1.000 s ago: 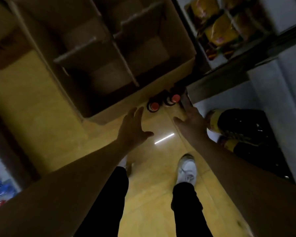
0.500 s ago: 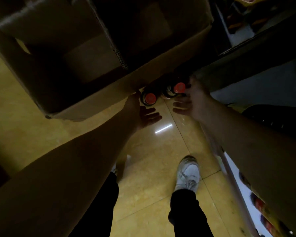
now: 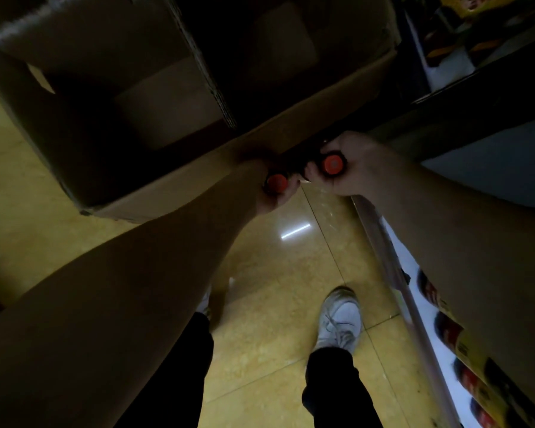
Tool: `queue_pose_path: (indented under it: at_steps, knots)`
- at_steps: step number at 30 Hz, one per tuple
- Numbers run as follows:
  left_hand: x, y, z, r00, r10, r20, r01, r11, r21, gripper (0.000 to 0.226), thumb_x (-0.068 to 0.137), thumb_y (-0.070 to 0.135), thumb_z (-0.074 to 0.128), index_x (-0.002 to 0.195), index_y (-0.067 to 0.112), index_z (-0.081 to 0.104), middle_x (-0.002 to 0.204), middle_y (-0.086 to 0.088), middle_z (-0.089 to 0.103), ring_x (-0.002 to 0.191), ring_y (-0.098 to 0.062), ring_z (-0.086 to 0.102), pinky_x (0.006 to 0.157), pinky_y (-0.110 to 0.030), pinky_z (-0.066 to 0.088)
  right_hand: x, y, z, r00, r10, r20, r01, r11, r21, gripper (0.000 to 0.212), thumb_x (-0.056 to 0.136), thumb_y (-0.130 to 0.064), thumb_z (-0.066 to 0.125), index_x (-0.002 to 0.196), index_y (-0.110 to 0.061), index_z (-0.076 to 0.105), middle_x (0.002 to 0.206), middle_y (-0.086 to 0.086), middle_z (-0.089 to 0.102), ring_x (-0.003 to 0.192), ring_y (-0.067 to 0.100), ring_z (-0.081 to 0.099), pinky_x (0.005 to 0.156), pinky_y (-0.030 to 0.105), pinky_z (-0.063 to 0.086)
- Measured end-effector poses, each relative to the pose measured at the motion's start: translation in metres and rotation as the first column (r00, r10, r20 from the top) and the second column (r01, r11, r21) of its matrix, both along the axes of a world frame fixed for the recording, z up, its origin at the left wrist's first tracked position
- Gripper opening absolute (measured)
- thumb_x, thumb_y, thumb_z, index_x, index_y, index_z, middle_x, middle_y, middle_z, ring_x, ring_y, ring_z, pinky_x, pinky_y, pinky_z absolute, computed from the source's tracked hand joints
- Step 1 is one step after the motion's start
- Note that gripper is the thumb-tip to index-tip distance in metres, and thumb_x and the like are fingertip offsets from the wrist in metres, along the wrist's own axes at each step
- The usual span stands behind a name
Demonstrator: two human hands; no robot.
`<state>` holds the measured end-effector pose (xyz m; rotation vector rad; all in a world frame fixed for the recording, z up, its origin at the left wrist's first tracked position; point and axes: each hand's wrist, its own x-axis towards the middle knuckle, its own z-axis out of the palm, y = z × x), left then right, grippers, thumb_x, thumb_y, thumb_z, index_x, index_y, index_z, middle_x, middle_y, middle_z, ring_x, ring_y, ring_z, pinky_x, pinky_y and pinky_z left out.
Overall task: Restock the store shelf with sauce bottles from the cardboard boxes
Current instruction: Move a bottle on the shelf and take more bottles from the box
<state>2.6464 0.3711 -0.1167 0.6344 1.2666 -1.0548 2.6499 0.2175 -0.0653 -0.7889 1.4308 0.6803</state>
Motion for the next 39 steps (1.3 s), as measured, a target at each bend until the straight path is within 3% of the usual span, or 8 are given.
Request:
queue_pose_path:
  at_steps: [7,11,14,16,20,24,33,39]
  knots:
    - [-0.016,0.006,0.007,0.858,-0.505,0.089,0.461,0.836,0.297,0.015,0.104,0.004,0.044,0.097,0.009,0.056,0.065,-0.005,0.051,0.057,-0.012,0.042,0.035,-0.013,0.037,-0.017,0.013,-0.006,0.919,0.366,-0.147,-0.391,0.892,-0.226,0.010,0.104,-0.015,0.048,0.096,-0.009,0.053,0.081,0.006,0.053,0.059,0.010,0.044,0.043,0.014,0.033]
    - [-0.019,0.020,0.030,0.624,-0.777,0.083,0.641,0.570,0.513,0.024,0.103,0.009,0.058,0.123,-0.003,0.063,0.083,-0.012,0.063,0.057,-0.015,0.049,0.033,-0.015,0.041,-0.037,0.015,0.002,0.849,0.516,-0.113,-0.515,0.760,-0.397,0.023,0.099,-0.023,0.067,0.117,-0.010,0.060,0.094,0.008,0.062,0.062,0.011,0.046,0.030,0.014,0.031]
    - [-0.023,0.038,0.065,0.386,-0.916,0.110,0.674,0.361,0.645,0.040,0.101,0.015,0.066,0.135,-0.004,0.056,0.089,-0.011,0.067,0.067,-0.019,0.068,0.053,-0.020,0.058,-0.046,0.014,0.016,0.632,0.760,-0.152,-0.707,0.485,-0.514,0.052,0.092,-0.031,0.075,0.132,-0.001,0.058,0.123,0.017,0.067,0.083,0.021,0.065,0.058,0.025,0.052]
    - [-0.029,0.050,0.090,0.130,-0.984,0.121,0.669,0.177,0.722,0.034,0.099,0.013,0.066,0.128,-0.004,0.061,0.087,-0.011,0.072,0.066,-0.015,0.069,0.045,-0.015,0.052,-0.050,0.018,0.032,0.491,0.848,-0.197,-0.768,0.316,-0.557,0.055,0.094,-0.027,0.072,0.139,0.001,0.054,0.134,0.019,0.061,0.115,0.032,0.063,0.083,0.034,0.052]
    - [-0.029,0.070,0.150,-0.237,-0.970,0.049,0.459,-0.068,0.886,0.031,0.100,0.013,0.061,0.130,0.008,0.062,0.076,0.007,0.054,0.064,-0.009,0.055,0.051,-0.019,0.041,-0.050,0.029,0.089,0.167,0.952,-0.257,-0.793,-0.024,-0.608,0.035,0.093,-0.023,0.073,0.117,0.002,0.067,0.118,0.020,0.068,0.111,0.032,0.065,0.075,0.032,0.043]
    - [-0.018,0.087,0.226,-0.453,-0.891,-0.037,0.363,-0.222,0.905,0.015,0.095,0.013,0.064,0.106,0.009,0.072,0.073,0.002,0.057,0.063,-0.013,0.058,0.052,-0.024,0.046,-0.043,0.042,0.165,-0.002,0.942,-0.336,-0.778,-0.212,-0.591,0.022,0.097,-0.018,0.067,0.111,-0.002,0.070,0.115,0.017,0.069,0.107,0.030,0.065,0.073,0.030,0.042]
    - [0.022,0.123,0.453,-0.426,-0.904,-0.032,0.137,-0.099,0.986,0.028,0.085,0.023,0.073,0.112,0.026,0.072,0.094,-0.003,0.066,0.092,-0.028,0.066,0.071,-0.028,0.050,-0.003,0.058,0.398,-0.161,0.922,-0.353,-0.691,-0.361,-0.627,0.035,0.087,-0.016,0.072,0.063,-0.013,0.047,0.063,0.004,0.045,0.053,0.018,0.045,0.045,0.027,0.032]
    - [0.058,0.130,0.634,-0.416,-0.908,-0.045,-0.019,-0.041,0.999,0.023,0.079,0.029,0.079,0.101,0.027,0.072,0.095,0.001,0.065,0.086,-0.020,0.062,0.069,-0.029,0.056,0.023,0.069,0.575,-0.204,0.899,-0.386,-0.628,-0.423,-0.653,0.034,0.086,-0.015,0.074,0.070,-0.015,0.043,0.060,0.001,0.032,0.047,0.017,0.030,0.047,0.031,0.030]
